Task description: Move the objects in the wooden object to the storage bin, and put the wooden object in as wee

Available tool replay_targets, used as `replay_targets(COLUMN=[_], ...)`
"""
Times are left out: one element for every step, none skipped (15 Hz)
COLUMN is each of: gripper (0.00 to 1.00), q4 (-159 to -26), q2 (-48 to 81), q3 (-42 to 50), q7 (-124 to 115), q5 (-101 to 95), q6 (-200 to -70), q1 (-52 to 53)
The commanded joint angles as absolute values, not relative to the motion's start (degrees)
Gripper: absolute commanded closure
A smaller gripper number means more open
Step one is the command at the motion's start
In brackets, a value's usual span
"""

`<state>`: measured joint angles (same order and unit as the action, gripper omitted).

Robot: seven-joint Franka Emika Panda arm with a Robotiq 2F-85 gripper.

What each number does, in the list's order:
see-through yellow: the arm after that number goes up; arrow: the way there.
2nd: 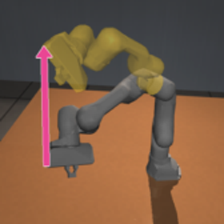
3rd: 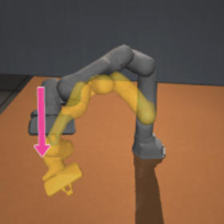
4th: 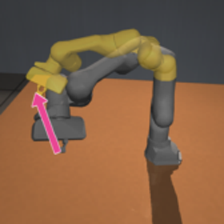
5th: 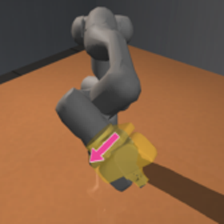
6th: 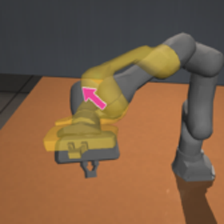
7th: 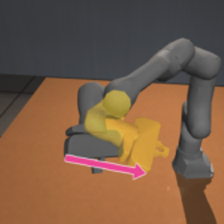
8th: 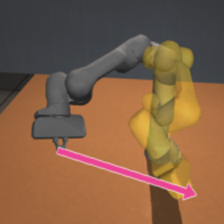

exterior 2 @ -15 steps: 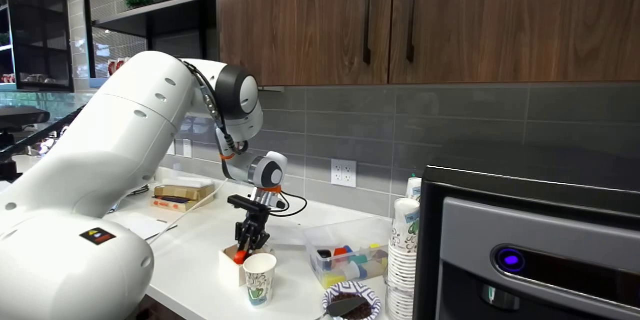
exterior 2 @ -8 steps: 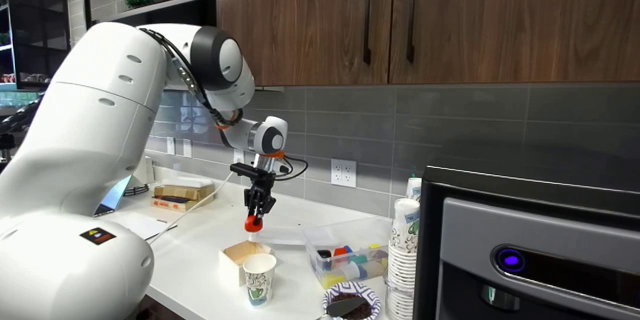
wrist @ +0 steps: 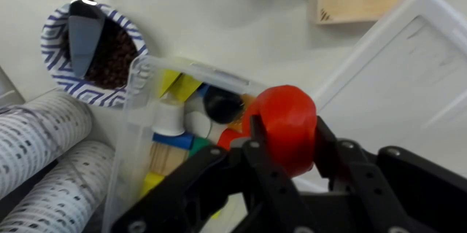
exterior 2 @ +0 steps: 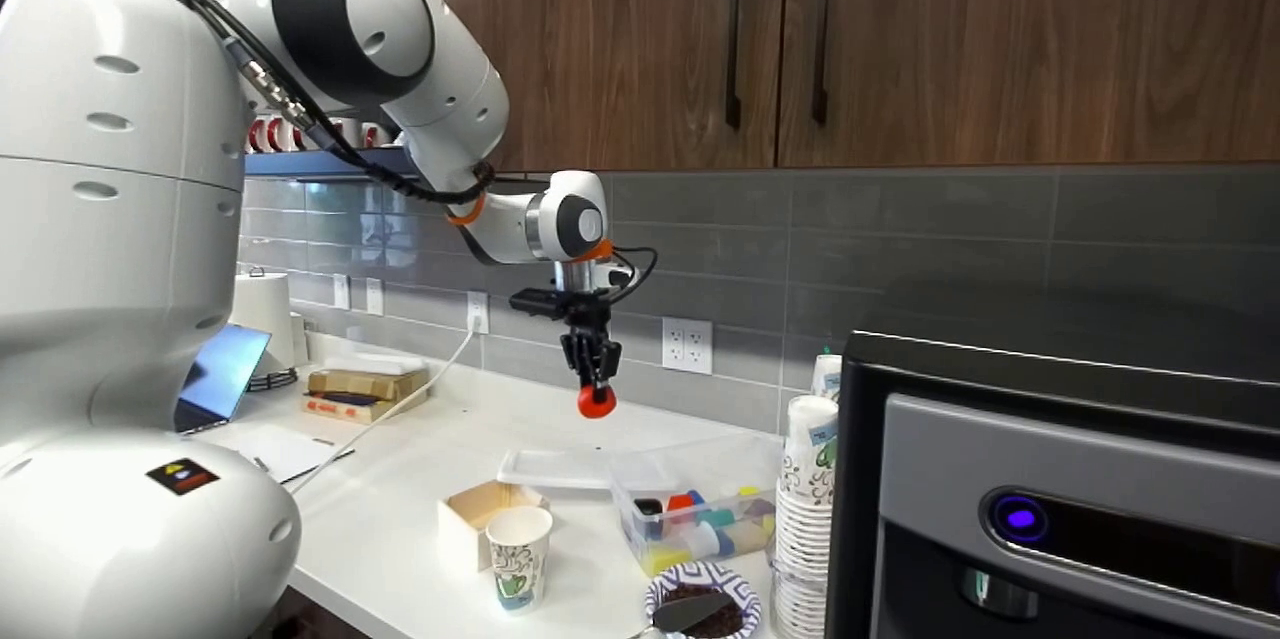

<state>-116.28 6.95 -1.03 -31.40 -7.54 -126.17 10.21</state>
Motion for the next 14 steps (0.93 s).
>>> replay_targets(gripper=[0.91,0.91,0.91,0.91,0.91,0.91,0.91,0.91,0.91,0.91,0.91,0.41,0.41,0.34], q4=[-121.14,-121.41,-121.49,-121.36,-121.45,-121.07,-120.68,-120.13,-119.82,-119.48,-119.07,-119.05,-118.97,-119.07], q2=[5.91,6.67,7.43,8.18,8.79,9.84,11.04,12.47,13.70,14.79,15.80,16.35,16.85,16.96], q3=[1.21,2.10,2.86,3.53,4.14,4.49,4.73,4.49,4.37,4.23,4.18,4.09,4.16,4.08], q7=[-38.30,-40.07,-41.34,-41.95,-42.41,-40.80,-39.17,-36.03,-33.57,-31.32,-29.67,-28.06,-26.45,-24.72], q5=[-17.12,-20.18,-22.35,-23.83,-25.33,-25.43,-25.40,-23.54,-22.49,-21.32,-20.19,-18.81,-17.87,-16.61], q6=[-136.80,-140.13,-142.48,-144.25,-146.00,-147.60,-149.31,-150.73,-152.35,-153.54,-154.36,-155.08,-155.66,-155.84], q1=[7.50,6.87,6.27,5.77,5.41,4.89,4.53,3.99,3.70,3.54,3.51,3.51,3.66,3.74])
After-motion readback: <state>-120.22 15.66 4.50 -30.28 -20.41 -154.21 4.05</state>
